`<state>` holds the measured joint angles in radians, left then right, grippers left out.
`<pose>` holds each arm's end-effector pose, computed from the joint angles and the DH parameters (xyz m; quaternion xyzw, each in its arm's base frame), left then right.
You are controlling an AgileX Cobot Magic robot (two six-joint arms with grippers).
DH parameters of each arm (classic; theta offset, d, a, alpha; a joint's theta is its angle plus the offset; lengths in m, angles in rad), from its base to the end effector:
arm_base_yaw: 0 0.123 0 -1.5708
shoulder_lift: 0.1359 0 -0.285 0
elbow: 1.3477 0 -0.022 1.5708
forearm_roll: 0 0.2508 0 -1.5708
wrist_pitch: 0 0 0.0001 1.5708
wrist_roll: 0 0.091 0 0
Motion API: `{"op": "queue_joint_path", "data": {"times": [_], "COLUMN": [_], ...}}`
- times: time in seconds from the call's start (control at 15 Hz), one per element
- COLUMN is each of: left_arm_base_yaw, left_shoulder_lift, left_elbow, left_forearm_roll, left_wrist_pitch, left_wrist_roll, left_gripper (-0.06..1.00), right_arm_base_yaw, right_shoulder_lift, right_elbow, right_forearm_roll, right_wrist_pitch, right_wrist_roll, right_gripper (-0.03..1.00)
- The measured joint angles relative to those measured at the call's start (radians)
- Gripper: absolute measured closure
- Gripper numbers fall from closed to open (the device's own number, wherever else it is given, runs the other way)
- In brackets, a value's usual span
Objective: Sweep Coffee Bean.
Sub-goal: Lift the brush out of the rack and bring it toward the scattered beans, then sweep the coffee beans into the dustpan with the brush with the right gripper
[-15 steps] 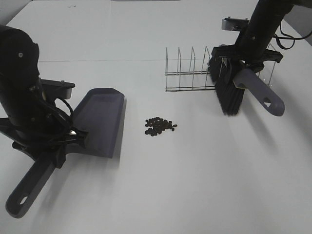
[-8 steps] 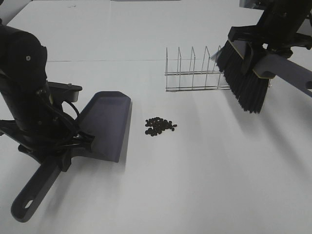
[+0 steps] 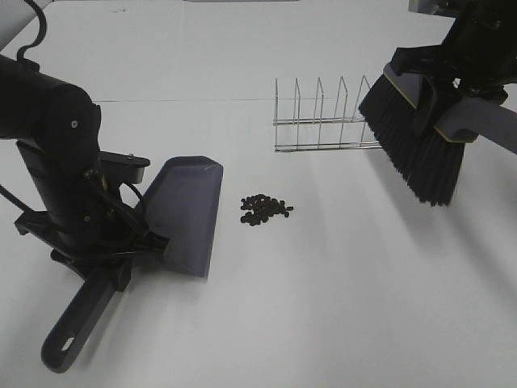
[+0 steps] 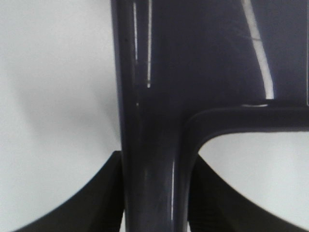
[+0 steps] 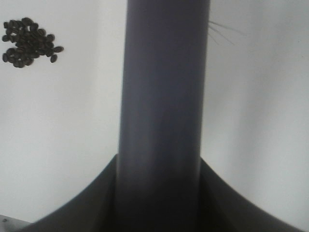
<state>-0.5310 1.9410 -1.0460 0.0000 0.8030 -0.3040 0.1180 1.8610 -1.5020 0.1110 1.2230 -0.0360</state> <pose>0.2791 -0.1639 0.1153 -0.1132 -0.9934 -0.0081 0.0183 0.3685 0.0532 0.2461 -0.0599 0.9961 0.0543 0.0357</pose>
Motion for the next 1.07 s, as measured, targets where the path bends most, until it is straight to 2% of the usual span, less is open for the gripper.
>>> {"op": "queue_joint_path", "data": {"times": [0.13, 0.2, 0.4, 0.8, 1.0, 1.07], "left_arm_base_yaw": [0.0, 0.0, 0.0, 0.0, 0.0, 0.0], "left_shoulder_lift": [0.042, 0.081, 0.12, 0.137, 0.139, 0.149], "left_elbow": [-0.033, -0.066, -0.116, -0.144, -0.145, -0.154], "left_forearm_roll": [0.005, 0.005, 0.005, 0.006, 0.007, 0.008], "left_wrist_pitch": [0.001, 0.004, 0.045, 0.049, 0.042, 0.043], "left_wrist_roll": [0.017, 0.031, 0.051, 0.076, 0.084, 0.089], "left_gripper": [0.62, 0.62, 0.62, 0.62, 0.62, 0.62], "right_arm_base_yaw": [0.064, 0.128, 0.186, 0.214, 0.279, 0.334], "right_shoulder_lift": [0.0, 0.0, 0.003, 0.129, 0.168, 0.205], "right_elbow": [0.006, 0.006, 0.006, 0.01, 0.011, 0.008], "right_forearm_roll": [-0.066, -0.142, -0.3, -0.387, -0.399, -0.4], "right_wrist_pitch": [0.0, 0.0, 0.0, -0.001, -0.021, -0.039], "right_wrist_roll": [0.029, 0.091, 0.179, 0.292, 0.35, 0.389], "right_gripper": [0.66, 0.66, 0.66, 0.66, 0.66, 0.66]}}
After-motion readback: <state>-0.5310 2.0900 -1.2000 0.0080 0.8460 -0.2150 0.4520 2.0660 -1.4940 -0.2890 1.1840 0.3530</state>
